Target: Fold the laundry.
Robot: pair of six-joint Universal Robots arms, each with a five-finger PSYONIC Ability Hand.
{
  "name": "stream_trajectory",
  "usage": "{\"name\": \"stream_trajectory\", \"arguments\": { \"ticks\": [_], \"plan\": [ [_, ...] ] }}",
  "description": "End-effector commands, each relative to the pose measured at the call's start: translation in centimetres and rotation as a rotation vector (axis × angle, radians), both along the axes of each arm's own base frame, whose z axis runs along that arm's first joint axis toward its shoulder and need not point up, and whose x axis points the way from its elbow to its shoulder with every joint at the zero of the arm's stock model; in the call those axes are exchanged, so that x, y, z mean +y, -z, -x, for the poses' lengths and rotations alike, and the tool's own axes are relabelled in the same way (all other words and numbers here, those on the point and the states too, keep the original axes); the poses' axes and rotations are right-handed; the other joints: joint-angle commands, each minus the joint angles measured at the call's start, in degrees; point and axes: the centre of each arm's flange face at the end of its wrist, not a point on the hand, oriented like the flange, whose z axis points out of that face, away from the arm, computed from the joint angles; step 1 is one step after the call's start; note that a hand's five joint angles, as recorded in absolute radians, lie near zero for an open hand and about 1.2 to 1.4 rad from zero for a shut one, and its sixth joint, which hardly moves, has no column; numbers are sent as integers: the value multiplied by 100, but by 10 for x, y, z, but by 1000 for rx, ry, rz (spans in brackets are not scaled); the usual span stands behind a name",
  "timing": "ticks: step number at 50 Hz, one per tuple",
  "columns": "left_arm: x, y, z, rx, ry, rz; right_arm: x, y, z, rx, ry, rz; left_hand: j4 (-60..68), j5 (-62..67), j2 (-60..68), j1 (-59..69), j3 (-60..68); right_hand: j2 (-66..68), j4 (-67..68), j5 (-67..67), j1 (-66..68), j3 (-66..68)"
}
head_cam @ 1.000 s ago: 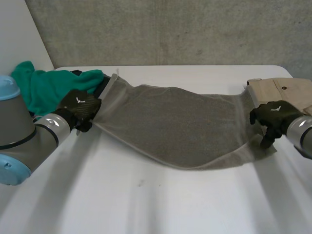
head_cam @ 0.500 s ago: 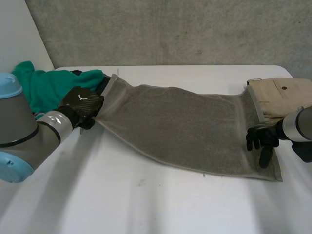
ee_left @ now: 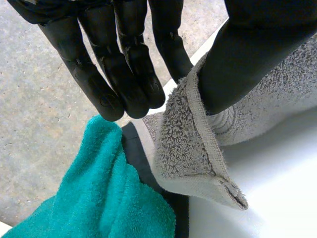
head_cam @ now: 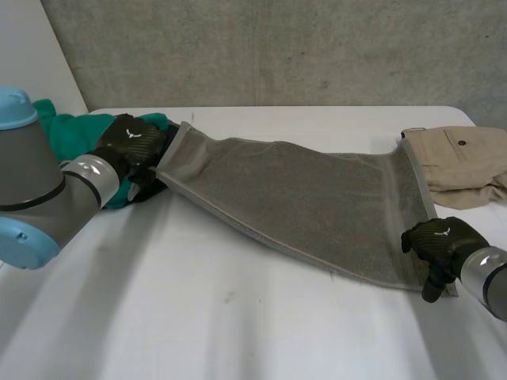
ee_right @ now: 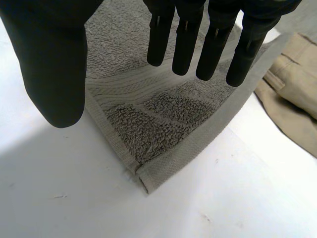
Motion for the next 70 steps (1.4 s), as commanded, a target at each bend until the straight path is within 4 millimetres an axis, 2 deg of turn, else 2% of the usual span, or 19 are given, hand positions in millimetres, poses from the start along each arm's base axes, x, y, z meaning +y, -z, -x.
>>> {"name": "stream_trajectory", "arguments": {
  "ticks": [1,10,16,20,21,23,31,35,36,40,44,46,51,55,56,59,62,67,70],
  "plan": [
    [-4,-2,5,12,-17,-17,-1,16,0,-24,27,51,1132,1366,1143,1298,1188,500,505,644,448,458],
    [-8,-7,6,39,-39,-32,-14,32,5,-10,51,72,1132,1366,1143,1298,1188,1122,1127,1266,1069,1080],
    [-9,-8,3,41,-51,-41,-21,33,7,1,50,98,1132,1366,1143,1298,1188,1794,1799,1938,1742,1752],
    [-7,-7,2,38,-53,-53,-25,30,7,-7,55,124,1132,1366,1143,1298,1188,3825,3830,3969,3772,3783],
    [-6,-6,1,36,-53,-58,-27,29,7,-11,57,140,1132,1366,1143,1298,1188,5047,5052,5190,4994,5004],
    [-3,-4,0,31,-53,-74,-28,28,6,-8,53,150,1132,1366,1143,1298,1188,5196,5201,5340,5143,5154],
    [35,10,-15,-37,-65,-225,-28,8,8,3,51,158,1132,1366,1143,1298,1188,5196,5201,5340,5143,5154],
    [68,11,-31,-137,-65,-312,-15,-9,12,73,9,118,1132,1366,1143,1298,1188,5196,5201,5340,5143,5154],
    [83,13,-38,-191,-61,-361,-8,-16,14,122,-25,89,1132,1366,1143,1298,1188,5196,5201,5340,5143,5154],
    [119,23,-55,-311,-32,-504,12,-33,25,222,-88,-29,1132,1366,1143,1298,1188,5196,5201,5340,5143,5154],
    [138,29,-66,-362,3,-575,26,-40,29,244,-153,-184,1132,1366,1143,1298,1188,5196,5201,5340,5143,5154],
    [139,30,-67,-369,11,-570,28,-39,29,236,-167,-232,1132,1366,1143,1298,1188,5196,5201,5340,5143,5154],
    [124,32,-62,-379,26,-485,13,-32,29,225,-137,-245,1132,1366,1143,1298,1188,5196,5201,5340,5143,5154],
    [90,39,-55,-378,6,-416,-8,-32,28,197,-75,-162,1132,1366,1143,1298,1188,5196,5201,5340,5143,5154],
    [76,39,-50,-378,-3,-383,-18,-33,25,178,-55,-115,1132,1366,1143,1298,1188,5196,5201,5340,5143,5154],
    [57,36,-39,-367,-5,-322,-34,-34,21,147,-26,-40,1132,1366,1143,1298,1188,5196,5201,5340,5143,5154],
    [29,33,-24,-332,-17,-246,-58,-34,13,101,5,56,1132,1366,1143,1298,1188,5196,5201,5340,5143,5154],
    [-16,36,0,-282,-45,-118,-99,-24,2,67,50,215,1132,1366,1143,1298,1188,5196,5201,5340,5143,5154],
    [-33,39,9,-270,-57,-63,-116,-18,-2,73,63,278,1132,1366,1143,1298,1188,5196,5201,5340,5143,5154]
  ]
}}
